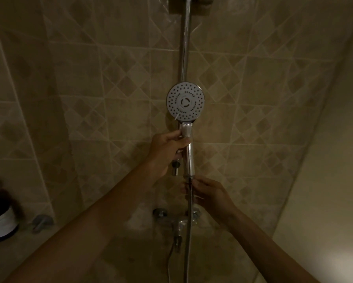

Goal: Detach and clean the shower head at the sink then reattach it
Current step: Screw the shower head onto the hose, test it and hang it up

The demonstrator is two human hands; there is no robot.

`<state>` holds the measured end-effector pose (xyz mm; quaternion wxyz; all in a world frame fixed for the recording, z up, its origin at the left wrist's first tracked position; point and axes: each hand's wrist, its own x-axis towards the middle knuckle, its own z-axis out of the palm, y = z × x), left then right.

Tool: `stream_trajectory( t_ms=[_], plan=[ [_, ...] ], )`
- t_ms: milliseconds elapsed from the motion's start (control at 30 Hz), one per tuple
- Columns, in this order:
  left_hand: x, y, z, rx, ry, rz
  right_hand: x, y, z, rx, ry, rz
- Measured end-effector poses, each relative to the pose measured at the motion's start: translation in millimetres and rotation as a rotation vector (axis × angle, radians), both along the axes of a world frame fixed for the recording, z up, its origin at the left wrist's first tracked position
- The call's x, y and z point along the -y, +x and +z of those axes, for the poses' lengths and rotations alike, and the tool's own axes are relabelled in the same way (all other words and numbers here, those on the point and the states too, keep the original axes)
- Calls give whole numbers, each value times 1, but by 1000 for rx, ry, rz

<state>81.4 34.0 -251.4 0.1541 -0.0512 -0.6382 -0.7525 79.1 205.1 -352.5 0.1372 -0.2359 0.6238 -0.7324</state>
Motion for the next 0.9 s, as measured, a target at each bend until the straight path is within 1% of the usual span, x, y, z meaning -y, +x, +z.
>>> stream_trajectory(
  t_ms=[33,167,233,300,400,433,533,600,667,733,833,867,900],
  plan=[
    [0,0,0,3,-1,0,-1,-1,0,6,4,-7],
    [-1,-1,-1,4,-6,-10,2,0,1,-207,103,-153],
    [-3,-2,-3,12,-8,-13,4,-2,-2,-244,88,-207],
    [-2,-3,-4,22,-8,-9,6,-2,-4,-199,58,-144],
    [0,-3,-4,33,15,-4,3,-3,-6,32,-73,-3],
    [1,-3,-4,32,21,1,2,-3,-6,51,-69,-2],
    [4,-4,-6,26,21,13,1,-4,-5,-102,75,-125],
    [2,-4,-7,30,23,14,4,-4,-4,-186,113,-220],
    [-1,-3,-8,32,26,8,7,-3,-4,-212,131,-270],
    [-1,-4,-8,31,24,3,8,-3,-6,-160,84,-253],
    [1,-6,-7,29,15,-8,0,-4,-10,20,-19,-69],
    [1,-7,-8,33,16,-11,-2,-4,-10,29,-4,-41],
    [1,-7,-9,41,24,-11,-3,-4,-9,0,23,-59]
  ],
)
